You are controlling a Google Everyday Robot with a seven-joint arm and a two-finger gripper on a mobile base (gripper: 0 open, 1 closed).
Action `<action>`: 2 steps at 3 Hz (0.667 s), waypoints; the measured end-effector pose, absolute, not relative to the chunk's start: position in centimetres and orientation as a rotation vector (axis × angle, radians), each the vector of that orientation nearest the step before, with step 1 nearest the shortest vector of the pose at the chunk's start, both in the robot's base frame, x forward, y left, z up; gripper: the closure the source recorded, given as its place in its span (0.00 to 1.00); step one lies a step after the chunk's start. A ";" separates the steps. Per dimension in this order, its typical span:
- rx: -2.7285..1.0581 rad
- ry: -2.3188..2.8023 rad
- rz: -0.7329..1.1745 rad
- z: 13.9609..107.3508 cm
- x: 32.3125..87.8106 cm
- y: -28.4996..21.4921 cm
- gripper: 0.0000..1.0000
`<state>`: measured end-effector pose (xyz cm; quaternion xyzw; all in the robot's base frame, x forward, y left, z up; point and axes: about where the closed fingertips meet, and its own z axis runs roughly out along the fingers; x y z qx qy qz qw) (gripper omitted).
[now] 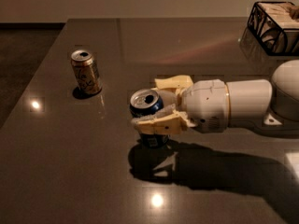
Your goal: Place pepsi can upright
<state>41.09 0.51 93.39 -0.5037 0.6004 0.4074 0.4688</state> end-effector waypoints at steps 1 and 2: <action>-1.203 1.435 1.006 92.1 41.0 0.5 1.00; -1.169 1.409 1.018 91.2 40.9 0.6 0.83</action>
Offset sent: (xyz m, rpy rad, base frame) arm 0.0000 -0.0040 -0.0373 0.1373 -0.0249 -0.0401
